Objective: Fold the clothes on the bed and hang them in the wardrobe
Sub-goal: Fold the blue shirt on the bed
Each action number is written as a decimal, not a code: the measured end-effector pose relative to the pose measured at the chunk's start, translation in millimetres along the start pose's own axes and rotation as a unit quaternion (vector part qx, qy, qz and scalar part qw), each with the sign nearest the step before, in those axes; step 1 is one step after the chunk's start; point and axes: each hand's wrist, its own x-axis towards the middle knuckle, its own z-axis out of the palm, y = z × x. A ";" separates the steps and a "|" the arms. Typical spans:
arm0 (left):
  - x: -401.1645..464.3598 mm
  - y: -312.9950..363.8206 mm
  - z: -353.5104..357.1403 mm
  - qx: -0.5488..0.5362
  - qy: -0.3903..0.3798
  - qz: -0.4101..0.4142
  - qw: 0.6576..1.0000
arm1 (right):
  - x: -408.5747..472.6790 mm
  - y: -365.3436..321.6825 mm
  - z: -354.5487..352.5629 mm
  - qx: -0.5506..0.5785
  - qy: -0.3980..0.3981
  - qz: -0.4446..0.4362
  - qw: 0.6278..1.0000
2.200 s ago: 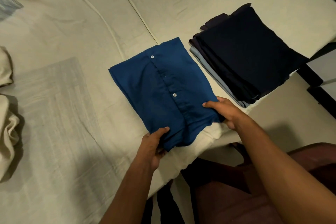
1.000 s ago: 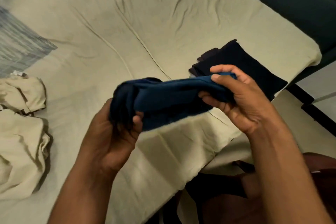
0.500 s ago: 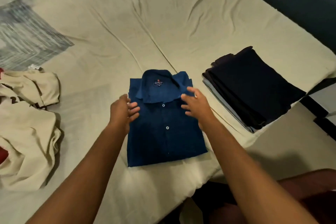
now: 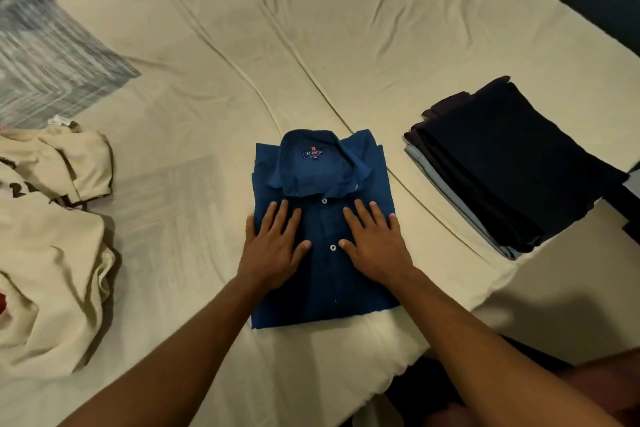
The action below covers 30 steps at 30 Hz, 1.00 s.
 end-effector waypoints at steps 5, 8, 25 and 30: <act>36.1 -6.5 -4.4 0.031 0.025 0.009 0.999 | 31.9 2.7 -0.4 0.000 0.045 0.003 0.999; 60.2 -8.7 -4.7 0.038 0.069 -0.025 0.997 | 55.4 4.8 -0.5 0.010 0.090 0.016 0.996; 122.7 -38.9 -10.5 -0.005 0.095 -0.084 0.992 | 138.6 21.8 -10.3 0.009 0.114 0.029 0.993; 123.7 -51.1 -19.1 -0.007 0.058 -0.101 0.993 | 142.6 31.4 -15.1 0.012 0.113 0.034 0.993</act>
